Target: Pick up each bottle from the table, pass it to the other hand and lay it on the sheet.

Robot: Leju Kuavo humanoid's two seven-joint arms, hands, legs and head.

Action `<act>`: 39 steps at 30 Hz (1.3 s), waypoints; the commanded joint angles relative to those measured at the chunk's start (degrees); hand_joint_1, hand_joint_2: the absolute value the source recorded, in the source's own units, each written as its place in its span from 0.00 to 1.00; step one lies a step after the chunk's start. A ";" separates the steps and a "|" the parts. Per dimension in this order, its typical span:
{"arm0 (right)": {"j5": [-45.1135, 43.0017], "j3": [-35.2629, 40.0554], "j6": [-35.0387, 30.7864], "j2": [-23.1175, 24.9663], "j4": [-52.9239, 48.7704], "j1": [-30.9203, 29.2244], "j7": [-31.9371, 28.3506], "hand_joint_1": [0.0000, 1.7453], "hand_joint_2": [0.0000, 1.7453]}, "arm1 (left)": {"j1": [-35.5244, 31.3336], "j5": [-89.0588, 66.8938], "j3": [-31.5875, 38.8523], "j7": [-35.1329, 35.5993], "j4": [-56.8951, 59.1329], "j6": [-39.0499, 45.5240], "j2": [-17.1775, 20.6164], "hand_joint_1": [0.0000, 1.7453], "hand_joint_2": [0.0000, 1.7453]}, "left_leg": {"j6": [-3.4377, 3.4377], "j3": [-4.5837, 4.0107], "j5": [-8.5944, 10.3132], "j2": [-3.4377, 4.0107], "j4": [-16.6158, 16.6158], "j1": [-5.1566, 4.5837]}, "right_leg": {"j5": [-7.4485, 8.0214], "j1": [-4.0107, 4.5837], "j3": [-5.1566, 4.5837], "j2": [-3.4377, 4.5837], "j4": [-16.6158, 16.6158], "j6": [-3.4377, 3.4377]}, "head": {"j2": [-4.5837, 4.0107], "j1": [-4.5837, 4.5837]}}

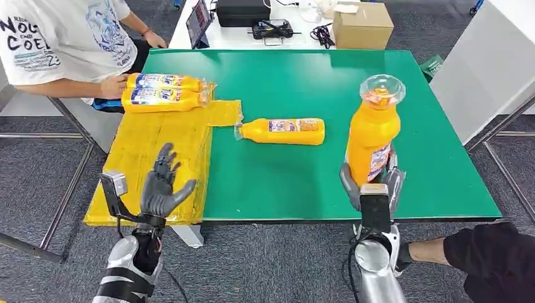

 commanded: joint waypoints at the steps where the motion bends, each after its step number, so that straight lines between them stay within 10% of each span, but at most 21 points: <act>1: -0.28 -1.65 5.84 2.47 9.33 -0.69 -3.51 1.00 1.00 | 0.02 1.83 -7.52 -1.12 0.15 -5.53 5.91 0.00 1.00 | -0.07 0.27 -0.09 0.16 -0.08 0.09 | -0.05 0.08 0.22 0.13 -0.08 -0.10 | 0.00 0.00; 22: 10.86 23.17 14.11 7.59 34.20 -9.68 -1.70 1.00 1.00 | -3.39 -1.99 -14.10 -2.76 5.20 -8.49 6.11 0.00 1.00 | -0.12 0.35 -0.11 0.22 -0.07 0.14 | -0.06 0.12 0.30 0.24 -0.08 -0.16 | 0.00 0.00; 39: 9.72 23.89 15.14 6.94 37.91 -10.68 -1.23 1.00 1.00 | -1.47 1.64 -16.20 -2.73 4.41 -15.13 7.40 0.00 1.00 | -0.10 0.36 -0.10 0.10 -0.09 0.10 | -0.11 0.08 0.33 0.11 -0.08 -0.15 | 0.00 0.00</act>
